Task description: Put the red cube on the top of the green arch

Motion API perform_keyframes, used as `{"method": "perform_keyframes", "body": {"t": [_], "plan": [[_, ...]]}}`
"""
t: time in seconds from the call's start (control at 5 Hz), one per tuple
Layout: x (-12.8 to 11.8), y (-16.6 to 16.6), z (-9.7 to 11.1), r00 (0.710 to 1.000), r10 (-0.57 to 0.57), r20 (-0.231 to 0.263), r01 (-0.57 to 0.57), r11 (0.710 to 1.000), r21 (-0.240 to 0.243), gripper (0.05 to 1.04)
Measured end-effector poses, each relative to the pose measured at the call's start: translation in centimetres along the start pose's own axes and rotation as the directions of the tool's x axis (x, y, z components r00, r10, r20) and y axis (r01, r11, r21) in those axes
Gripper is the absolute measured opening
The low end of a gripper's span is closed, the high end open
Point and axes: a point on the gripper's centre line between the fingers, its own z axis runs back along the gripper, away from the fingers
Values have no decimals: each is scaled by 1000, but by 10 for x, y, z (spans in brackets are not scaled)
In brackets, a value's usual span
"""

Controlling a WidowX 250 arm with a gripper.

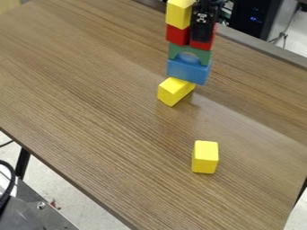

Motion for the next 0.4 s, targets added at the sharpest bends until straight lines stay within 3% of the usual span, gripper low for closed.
{"method": "perform_keyframes", "body": {"t": [0.4], "plan": [[-4, -1, 19, 999, 0, -41, -1, 999, -32, 1000]]}}
